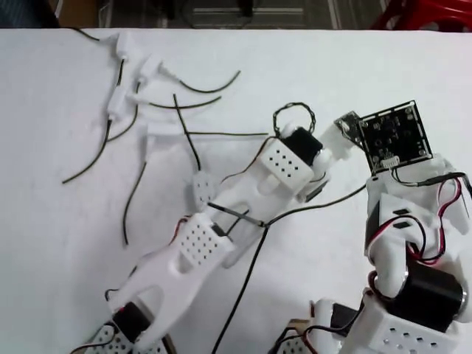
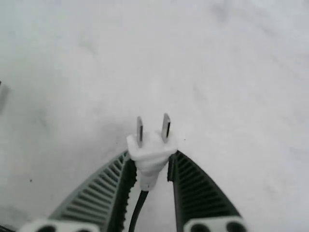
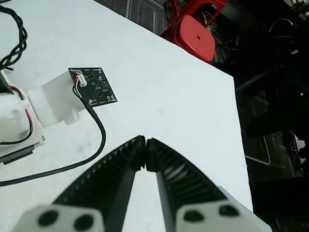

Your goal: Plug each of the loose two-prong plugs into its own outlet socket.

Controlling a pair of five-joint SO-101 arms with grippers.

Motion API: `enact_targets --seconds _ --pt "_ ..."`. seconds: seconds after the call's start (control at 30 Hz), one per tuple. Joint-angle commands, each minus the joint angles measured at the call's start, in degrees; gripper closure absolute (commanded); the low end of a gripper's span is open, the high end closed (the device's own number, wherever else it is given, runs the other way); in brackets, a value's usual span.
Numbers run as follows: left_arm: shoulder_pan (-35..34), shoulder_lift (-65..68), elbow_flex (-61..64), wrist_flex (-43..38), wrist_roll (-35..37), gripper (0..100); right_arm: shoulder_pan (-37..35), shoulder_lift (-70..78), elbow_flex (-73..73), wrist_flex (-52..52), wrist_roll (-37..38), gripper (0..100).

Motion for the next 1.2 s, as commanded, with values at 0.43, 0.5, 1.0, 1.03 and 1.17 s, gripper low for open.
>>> enact_targets --seconds 0.43,0.5,1.0,1.03,1.17 --pt "-2.5 -44.7 40.1 -7.8 6.6 98 7.6 -0.6 -2.1 -9.0 -10.2 98.0" --pt "-2.6 -50.2 48.1 -12.8 7.4 98 9.1 -0.6 -2.1 -10.4 -12.4 98.0" --pt "-4.4 -93.5 119.6 -79.1 8.3 98 0.9 -0.6 -1.9 -8.7 -20.8 98.0" --pt "-4.0 -95.3 123.0 -83.1 8.3 98 -1.2 -0.6 -2.0 -7.9 -20.8 98.0" --pt "-3.7 -101.5 134.6 -97.0 8.3 98 -10.6 -0.6 -2.0 -4.4 -20.4 98.0"
